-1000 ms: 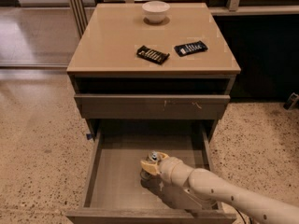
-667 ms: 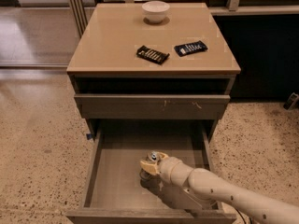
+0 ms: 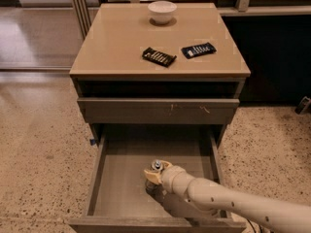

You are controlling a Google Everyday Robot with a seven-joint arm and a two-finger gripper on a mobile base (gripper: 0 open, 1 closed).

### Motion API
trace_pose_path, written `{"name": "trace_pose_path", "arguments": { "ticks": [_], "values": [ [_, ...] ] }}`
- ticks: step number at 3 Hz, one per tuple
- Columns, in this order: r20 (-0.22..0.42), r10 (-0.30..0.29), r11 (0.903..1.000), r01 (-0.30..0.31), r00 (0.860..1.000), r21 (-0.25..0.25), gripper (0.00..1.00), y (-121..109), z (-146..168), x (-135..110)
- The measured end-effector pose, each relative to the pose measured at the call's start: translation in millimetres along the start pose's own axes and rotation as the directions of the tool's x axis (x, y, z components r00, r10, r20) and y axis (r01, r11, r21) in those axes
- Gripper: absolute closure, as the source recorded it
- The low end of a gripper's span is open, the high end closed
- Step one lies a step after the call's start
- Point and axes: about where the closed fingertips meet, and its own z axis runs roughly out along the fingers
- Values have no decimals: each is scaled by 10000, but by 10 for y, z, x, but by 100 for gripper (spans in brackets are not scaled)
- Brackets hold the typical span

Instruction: Place redbull can into middle drawer

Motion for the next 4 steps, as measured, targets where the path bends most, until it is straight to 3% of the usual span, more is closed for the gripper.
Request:
{"name": "trace_pose_path", "arguments": {
  "ticks": [1,2,4],
  "values": [
    [-689,-85,10000,85,9976,-3,100,67,46,257],
    [-689,-85,10000,85,9976,-3,100,67,46,257],
    [-689,-85,10000,85,9976,-4,58,67,46,257]
  ]
}}
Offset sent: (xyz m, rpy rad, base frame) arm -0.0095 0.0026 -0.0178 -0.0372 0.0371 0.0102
